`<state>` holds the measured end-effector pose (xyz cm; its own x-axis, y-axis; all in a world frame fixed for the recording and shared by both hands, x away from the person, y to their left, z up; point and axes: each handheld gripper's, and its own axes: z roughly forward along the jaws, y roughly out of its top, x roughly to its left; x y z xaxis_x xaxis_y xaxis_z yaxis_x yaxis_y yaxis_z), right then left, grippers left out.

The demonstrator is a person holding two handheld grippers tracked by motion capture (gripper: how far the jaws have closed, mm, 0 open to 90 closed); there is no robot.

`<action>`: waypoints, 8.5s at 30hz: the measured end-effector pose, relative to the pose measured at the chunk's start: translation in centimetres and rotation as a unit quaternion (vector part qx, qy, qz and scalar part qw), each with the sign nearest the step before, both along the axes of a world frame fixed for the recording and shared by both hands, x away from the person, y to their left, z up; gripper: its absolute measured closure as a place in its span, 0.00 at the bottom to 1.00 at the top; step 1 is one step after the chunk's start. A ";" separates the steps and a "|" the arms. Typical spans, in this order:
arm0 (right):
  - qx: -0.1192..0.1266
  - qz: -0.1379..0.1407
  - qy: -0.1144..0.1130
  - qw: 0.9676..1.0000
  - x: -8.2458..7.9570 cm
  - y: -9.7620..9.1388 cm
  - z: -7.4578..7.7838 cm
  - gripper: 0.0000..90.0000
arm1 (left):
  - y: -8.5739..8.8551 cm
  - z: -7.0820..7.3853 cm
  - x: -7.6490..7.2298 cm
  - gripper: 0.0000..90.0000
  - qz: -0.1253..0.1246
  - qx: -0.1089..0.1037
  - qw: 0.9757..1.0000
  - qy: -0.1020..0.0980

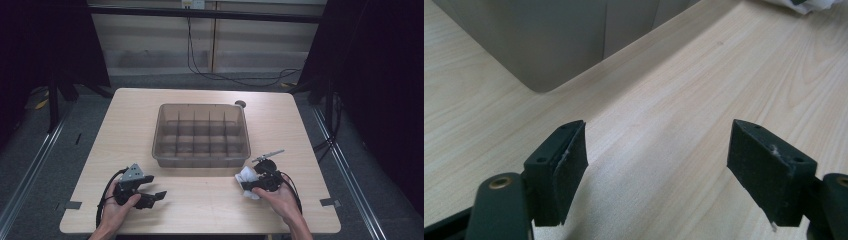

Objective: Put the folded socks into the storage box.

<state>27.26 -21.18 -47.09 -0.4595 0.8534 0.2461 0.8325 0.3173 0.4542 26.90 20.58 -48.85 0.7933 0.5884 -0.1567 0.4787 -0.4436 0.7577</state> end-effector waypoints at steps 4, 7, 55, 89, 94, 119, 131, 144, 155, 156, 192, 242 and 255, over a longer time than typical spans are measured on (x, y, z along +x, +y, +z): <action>0.019 -0.004 0.007 1.000 -0.2 -0.1 0.5 0.67 | 0.0 0.0 0.0 0.26 0.000 0.000 1.000 0.000; 0.025 0.000 0.011 1.000 -0.3 -0.2 0.7 0.67 | 0.0 0.0 0.0 0.26 0.001 0.001 1.000 0.000; 0.095 0.036 -0.061 0.993 1.7 2.0 10.9 0.67 | 0.6 0.0 0.2 0.21 0.019 -0.008 1.000 -0.005; 0.011 -0.011 -0.011 1.000 11.7 4.2 9.7 0.67 | 0.6 0.0 0.3 0.21 0.015 -0.005 1.000 -0.004; -0.026 -0.021 0.001 0.999 12.1 4.4 8.7 0.67 | 0.5 0.0 0.2 0.21 0.015 -0.005 1.000 -0.003; -0.152 -0.063 0.085 0.983 13.1 6.6 4.2 0.68 | 0.5 -0.1 0.3 0.22 0.016 -0.003 1.000 -0.002; -0.208 -0.059 0.104 0.971 13.6 7.8 3.3 0.67 | 0.5 -0.1 0.3 0.23 0.017 0.001 1.000 0.000; -0.250 -0.040 0.086 0.964 13.3 8.6 2.7 0.63 | 0.5 -0.1 0.3 0.23 0.017 0.003 1.000 -0.002; -0.236 -0.028 0.059 0.969 12.6 8.1 3.7 0.58 | 0.6 0.0 0.3 0.23 0.021 0.001 1.000 -0.003; -0.233 -0.029 0.058 0.970 12.5 8.0 3.8 0.58 | 0.6 0.0 0.2 0.23 0.021 0.000 1.000 -0.004; -0.115 -0.020 0.038 0.992 12.4 5.5 6.1 0.79 | 0.4 0.0 0.0 0.23 0.009 -0.003 1.000 -0.009; -0.162 -0.009 0.039 0.986 11.9 6.4 3.1 0.70 | 0.5 0.1 -0.1 0.22 0.006 0.007 1.000 -0.017; -0.079 -0.004 -0.008 0.997 10.5 4.6 4.8 0.52 | 1.1 0.2 0.2 0.21 0.027 -0.007 1.000 -0.009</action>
